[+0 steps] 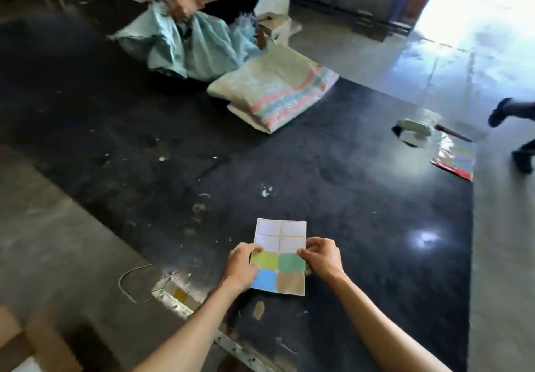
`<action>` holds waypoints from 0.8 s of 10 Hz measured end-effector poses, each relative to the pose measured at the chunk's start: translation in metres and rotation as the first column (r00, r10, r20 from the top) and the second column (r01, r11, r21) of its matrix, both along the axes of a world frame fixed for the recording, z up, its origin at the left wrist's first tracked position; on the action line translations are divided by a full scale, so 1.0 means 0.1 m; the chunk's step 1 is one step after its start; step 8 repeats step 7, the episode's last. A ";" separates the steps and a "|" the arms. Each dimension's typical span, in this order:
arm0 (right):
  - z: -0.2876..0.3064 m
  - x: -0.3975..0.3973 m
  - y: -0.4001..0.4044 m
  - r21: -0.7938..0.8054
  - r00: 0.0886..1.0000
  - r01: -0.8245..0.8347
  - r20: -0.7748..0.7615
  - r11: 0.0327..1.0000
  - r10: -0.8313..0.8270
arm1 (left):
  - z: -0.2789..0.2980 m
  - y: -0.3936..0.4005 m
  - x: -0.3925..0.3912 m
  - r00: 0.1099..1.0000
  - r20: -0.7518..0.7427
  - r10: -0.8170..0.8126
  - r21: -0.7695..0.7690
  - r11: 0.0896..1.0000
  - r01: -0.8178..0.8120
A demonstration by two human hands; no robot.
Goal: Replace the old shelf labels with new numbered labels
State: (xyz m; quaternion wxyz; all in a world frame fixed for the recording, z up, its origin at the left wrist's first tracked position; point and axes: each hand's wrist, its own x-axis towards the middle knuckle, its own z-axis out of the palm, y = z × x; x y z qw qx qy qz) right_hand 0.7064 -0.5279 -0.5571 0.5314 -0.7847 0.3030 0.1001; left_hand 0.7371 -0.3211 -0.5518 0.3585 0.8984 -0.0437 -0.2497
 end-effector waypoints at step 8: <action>-0.24 -0.12 -0.10 -0.238 1.000 -0.008 0.016 0.971 0.012 | -0.38 0.01 0.02 0.987 -0.039 -0.157 0.010 0.988 0.157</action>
